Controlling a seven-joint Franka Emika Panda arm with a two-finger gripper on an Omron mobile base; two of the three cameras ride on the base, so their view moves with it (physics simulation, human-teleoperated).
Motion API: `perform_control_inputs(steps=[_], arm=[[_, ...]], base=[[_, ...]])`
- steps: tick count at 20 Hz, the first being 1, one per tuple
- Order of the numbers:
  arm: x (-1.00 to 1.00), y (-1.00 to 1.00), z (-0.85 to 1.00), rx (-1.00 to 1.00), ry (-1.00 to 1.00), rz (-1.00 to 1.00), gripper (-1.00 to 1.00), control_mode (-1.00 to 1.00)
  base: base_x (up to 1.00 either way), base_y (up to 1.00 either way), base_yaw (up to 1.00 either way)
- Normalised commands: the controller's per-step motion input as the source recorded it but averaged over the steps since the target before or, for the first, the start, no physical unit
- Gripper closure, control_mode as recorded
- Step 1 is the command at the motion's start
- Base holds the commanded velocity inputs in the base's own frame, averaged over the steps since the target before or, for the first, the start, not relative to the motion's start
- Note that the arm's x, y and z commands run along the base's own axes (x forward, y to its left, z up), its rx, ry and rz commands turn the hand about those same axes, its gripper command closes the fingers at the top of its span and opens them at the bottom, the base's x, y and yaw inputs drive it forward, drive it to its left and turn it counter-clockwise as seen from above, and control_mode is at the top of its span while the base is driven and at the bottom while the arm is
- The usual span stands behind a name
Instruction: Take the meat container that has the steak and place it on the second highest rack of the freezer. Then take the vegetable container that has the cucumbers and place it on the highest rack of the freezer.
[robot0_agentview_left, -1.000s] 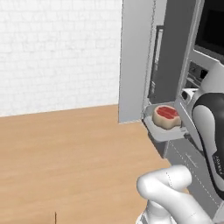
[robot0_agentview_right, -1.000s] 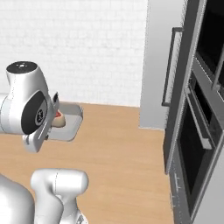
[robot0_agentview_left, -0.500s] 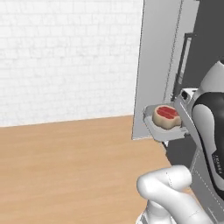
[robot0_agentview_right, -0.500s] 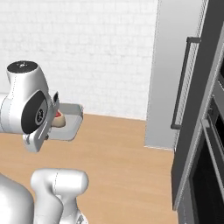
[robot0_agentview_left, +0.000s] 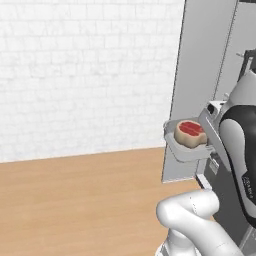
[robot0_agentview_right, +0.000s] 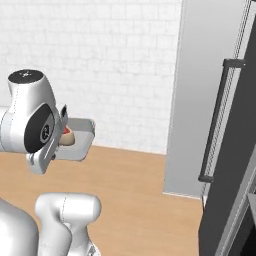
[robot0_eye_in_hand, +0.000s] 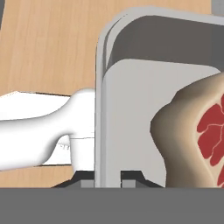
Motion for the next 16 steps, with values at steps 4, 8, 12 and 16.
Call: perform_control_inputs(steps=[4, 8, 12, 16], arm=[[0.0, 0.0, 0.0, 0.0, 0.0, 0.0, 1.0, 1.0], [0.0, 0.0, 0.0, 0.0, 0.0, 0.0, 1.0, 1.0], [0.0, 0.0, 0.0, 0.0, 0.0, 0.0, 1.0, 1.0], [0.0, 0.0, 0.0, 0.0, 0.0, 0.0, 1.0, 1.0]], base=[[0.76, 0.42, -0.19], [0.62, 0.46, -0.55], [0.65, 0.46, -0.67], [0.62, 0.47, -0.7]])
